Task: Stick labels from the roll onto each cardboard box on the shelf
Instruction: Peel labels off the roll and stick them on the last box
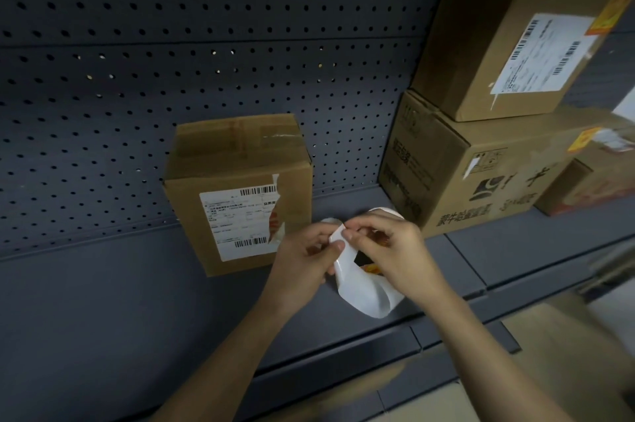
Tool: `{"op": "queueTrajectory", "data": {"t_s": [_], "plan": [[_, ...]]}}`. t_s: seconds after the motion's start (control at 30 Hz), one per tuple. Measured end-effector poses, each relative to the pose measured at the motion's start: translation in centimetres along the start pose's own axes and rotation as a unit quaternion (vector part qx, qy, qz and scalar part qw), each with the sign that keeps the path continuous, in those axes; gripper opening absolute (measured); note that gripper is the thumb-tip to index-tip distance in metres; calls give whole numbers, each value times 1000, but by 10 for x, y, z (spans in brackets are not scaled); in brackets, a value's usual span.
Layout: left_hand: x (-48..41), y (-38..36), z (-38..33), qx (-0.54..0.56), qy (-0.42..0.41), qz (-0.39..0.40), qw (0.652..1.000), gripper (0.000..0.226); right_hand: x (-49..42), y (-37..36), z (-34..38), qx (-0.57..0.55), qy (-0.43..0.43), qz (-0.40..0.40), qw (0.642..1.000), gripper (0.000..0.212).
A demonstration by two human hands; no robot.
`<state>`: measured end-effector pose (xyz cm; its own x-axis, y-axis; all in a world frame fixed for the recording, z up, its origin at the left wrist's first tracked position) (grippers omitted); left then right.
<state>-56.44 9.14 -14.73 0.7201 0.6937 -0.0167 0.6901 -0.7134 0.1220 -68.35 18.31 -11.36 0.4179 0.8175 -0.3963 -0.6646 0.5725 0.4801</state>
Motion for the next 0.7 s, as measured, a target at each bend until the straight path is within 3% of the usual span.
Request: {"op": "queueTrajectory", "data": {"t_s": [0.13, 0.3, 0.4, 0.7], "plan": [[-1, -1, 0, 1, -6, 13, 1000, 22, -1, 0, -1, -6, 2, -3, 1000, 7], [1, 0, -3, -8, -11, 34, 999, 22, 1, -2, -7, -99, -65, 13, 993, 11], [1, 1, 0, -23, -5, 30, 999, 21, 3, -2, -8, -100, -79, 12, 992, 11], [5, 22, 17, -127, 31, -47, 990, 7, 4, 26, -18, -87, -130, -129, 979, 22]]}}
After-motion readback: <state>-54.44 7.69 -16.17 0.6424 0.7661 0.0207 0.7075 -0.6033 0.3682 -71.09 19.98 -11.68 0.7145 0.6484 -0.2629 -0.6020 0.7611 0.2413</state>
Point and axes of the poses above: each hand's wrist, its own x-axis away from the middle knuckle, its own y-axis out of the back of the hand, z = x × y, the point moved 7 cm from there along -x, towards the middle knuckle, and after that the axes turned 4 degrees about y, right-handed, at the moved point
